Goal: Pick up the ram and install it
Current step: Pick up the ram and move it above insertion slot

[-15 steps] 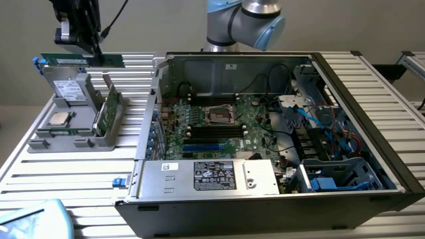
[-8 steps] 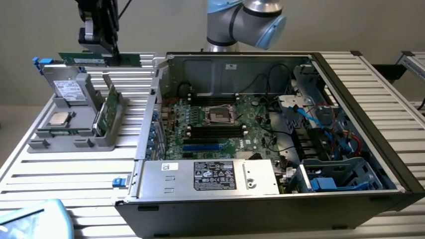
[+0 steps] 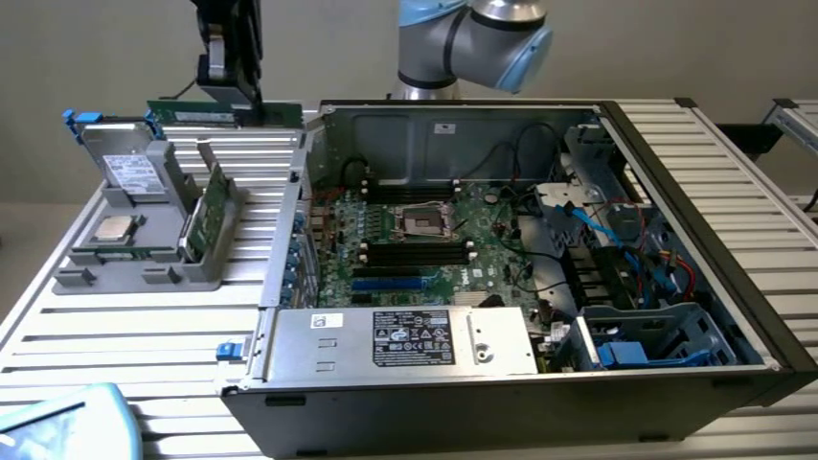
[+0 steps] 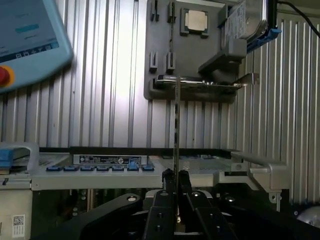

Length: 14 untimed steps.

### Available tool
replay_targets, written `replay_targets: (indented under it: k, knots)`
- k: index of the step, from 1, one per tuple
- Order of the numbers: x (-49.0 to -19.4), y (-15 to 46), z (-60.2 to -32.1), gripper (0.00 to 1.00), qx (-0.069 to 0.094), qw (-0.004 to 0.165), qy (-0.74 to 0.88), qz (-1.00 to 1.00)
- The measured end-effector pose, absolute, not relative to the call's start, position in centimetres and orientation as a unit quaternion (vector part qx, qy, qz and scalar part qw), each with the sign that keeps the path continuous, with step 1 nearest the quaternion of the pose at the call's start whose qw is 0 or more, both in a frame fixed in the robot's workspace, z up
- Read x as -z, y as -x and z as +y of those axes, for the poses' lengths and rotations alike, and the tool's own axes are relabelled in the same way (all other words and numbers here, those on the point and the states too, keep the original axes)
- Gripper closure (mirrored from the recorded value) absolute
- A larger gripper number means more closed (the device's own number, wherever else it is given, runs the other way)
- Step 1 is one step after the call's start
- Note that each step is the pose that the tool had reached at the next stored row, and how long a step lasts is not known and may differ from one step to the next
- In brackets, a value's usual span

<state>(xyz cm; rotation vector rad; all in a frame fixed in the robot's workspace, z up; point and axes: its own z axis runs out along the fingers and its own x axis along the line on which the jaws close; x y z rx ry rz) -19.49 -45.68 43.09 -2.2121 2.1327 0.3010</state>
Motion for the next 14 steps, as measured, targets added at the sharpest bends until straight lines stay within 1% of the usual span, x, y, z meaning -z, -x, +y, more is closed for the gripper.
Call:
replay_targets:
  k: [4,9,14]
  knots:
    - [-43.1,18.1,-45.8,0.85,-0.104,0.032,0.716,0.69]
    - [-43.1,16.5,-46.0,0.85,-0.109,0.035,0.716,0.689]
    - [-43.1,14.2,-46.2,0.85,-0.115,0.042,0.715,0.688]
